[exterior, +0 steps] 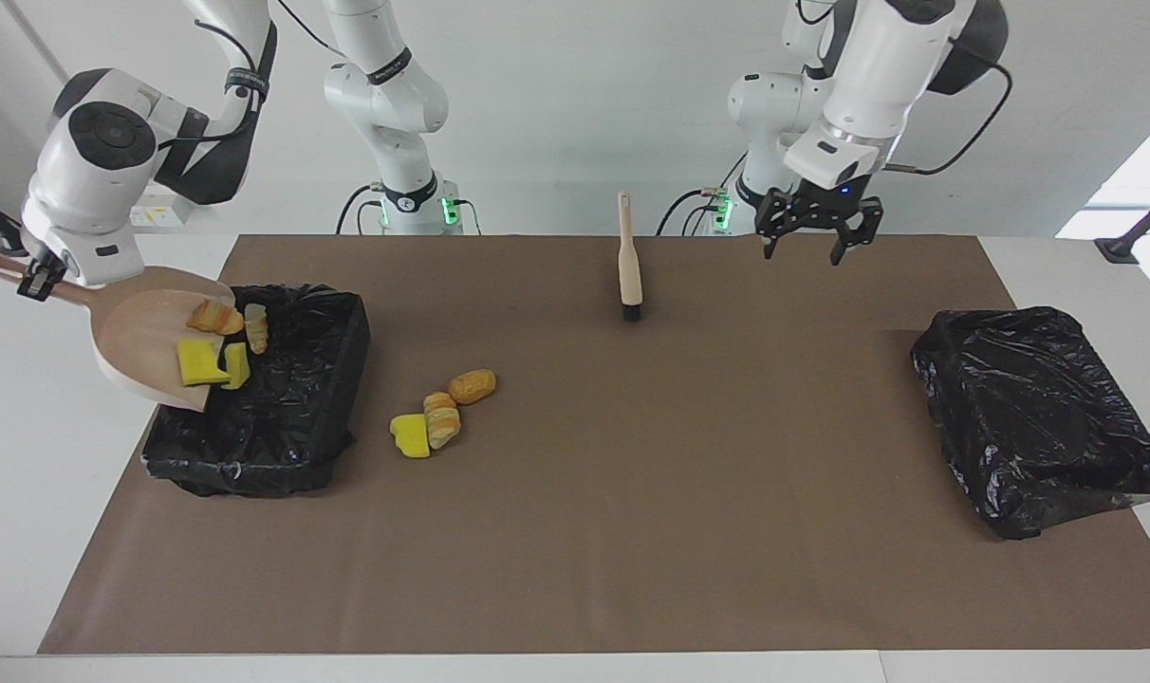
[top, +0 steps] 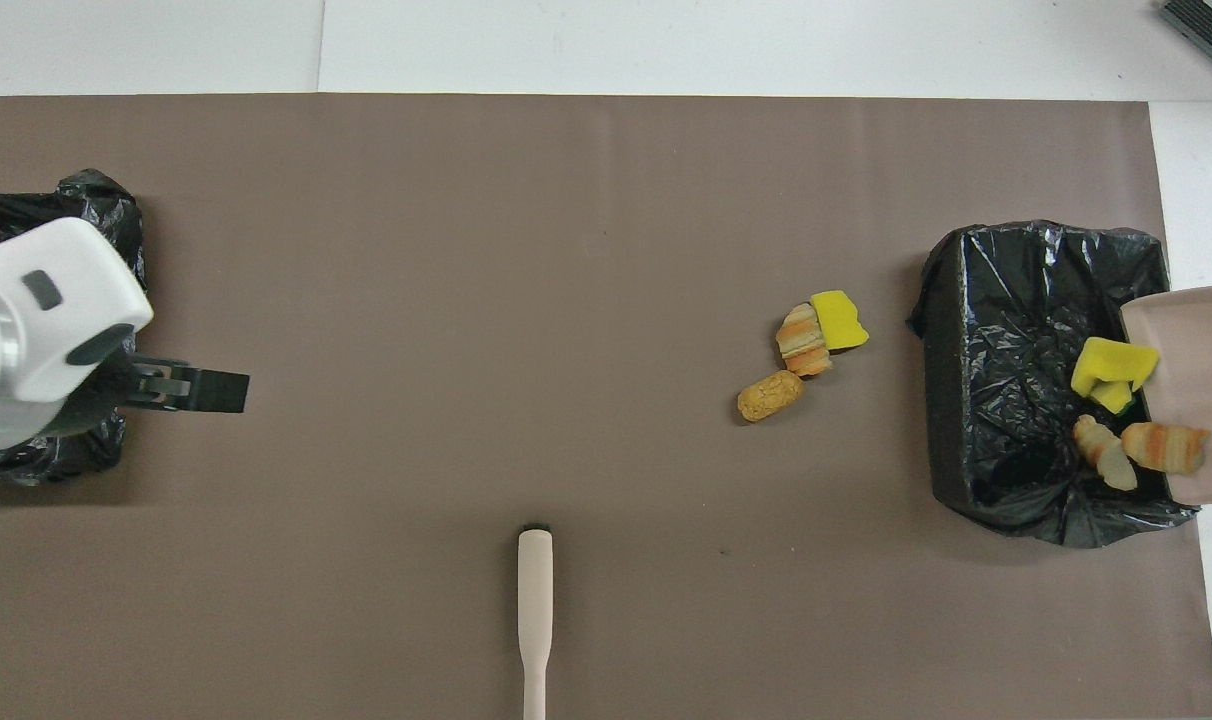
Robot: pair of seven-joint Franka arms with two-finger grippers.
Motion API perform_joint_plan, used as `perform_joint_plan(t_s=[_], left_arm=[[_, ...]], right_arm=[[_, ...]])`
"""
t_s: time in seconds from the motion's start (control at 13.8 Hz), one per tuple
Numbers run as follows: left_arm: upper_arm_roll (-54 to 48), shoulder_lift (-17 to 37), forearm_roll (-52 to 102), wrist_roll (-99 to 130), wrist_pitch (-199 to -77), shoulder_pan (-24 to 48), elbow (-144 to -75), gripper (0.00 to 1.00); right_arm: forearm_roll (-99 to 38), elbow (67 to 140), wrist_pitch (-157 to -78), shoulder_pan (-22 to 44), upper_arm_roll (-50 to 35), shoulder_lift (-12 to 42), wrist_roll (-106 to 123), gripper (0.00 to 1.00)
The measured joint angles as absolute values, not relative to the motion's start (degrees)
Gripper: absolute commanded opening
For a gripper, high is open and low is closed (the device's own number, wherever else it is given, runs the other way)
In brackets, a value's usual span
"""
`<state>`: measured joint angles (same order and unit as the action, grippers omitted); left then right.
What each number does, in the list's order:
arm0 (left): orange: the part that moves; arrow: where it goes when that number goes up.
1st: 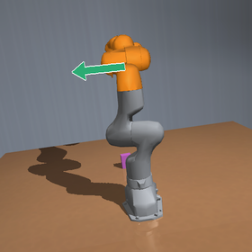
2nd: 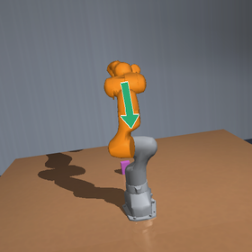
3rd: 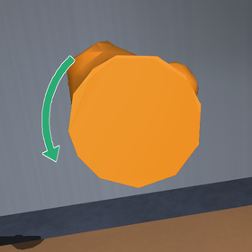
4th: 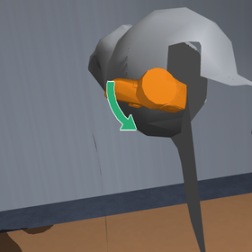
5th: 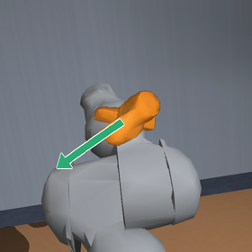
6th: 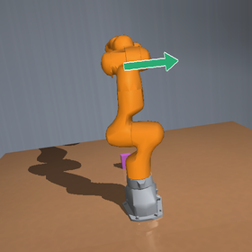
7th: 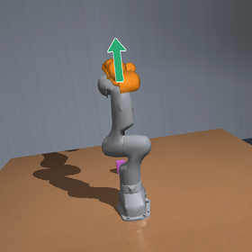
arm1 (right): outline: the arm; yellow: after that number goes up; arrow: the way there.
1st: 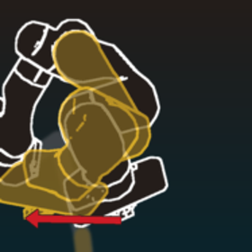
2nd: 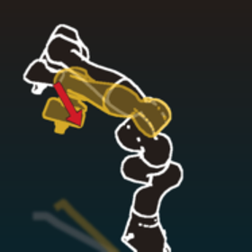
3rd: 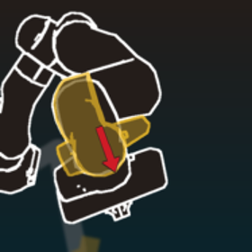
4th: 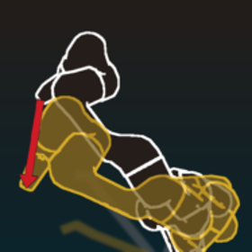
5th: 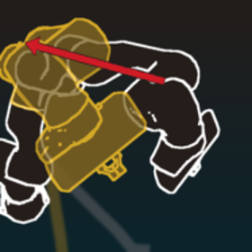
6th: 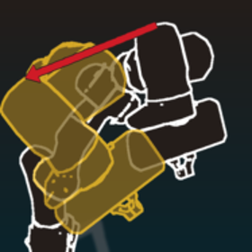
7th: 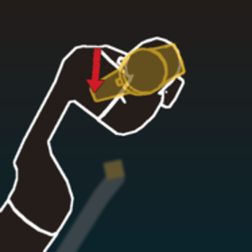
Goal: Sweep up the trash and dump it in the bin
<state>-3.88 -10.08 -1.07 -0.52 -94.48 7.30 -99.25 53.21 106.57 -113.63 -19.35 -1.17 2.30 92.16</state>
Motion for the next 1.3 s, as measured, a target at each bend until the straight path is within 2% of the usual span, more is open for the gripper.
perform_joint_plan(t_s=[0.22,0.36,0.58,0.94,1.3], left_arm=[[-3.9,-7.2,-1.2,-2.3,-87.3,4.7,-90.8,1.00],[-3.9,-4.3,-1.2,-2.3,-85.1,4.3,-86.3,1.00],[-3.9,-2.6,-1.3,-2.8,-84.5,3.5,-84.2,1.00],[-2.5,-2.8,-1.5,-3.0,-84.2,3.3,-83.7,1.00],[-2.2,-2.8,-1.7,-3.1,-83.6,3.3,-83.7,1.00]], right_arm=[[54.0,106.0,-112.7,-19.3,-1.2,1.9,94.3,0.00],[53.9,104.3,-109.1,-19.2,-1.3,0.7,96.2,0.00],[50.2,101.7,-101.0,-19.1,-2.7,-2.7,97.4,0.00],[31.8,100.6,-92.5,-18.3,-3.7,-5.3,85.6,0.00],[18.0,102.6,-89.2,-5.6,-5.4,-4.8,48.8,0.00]])
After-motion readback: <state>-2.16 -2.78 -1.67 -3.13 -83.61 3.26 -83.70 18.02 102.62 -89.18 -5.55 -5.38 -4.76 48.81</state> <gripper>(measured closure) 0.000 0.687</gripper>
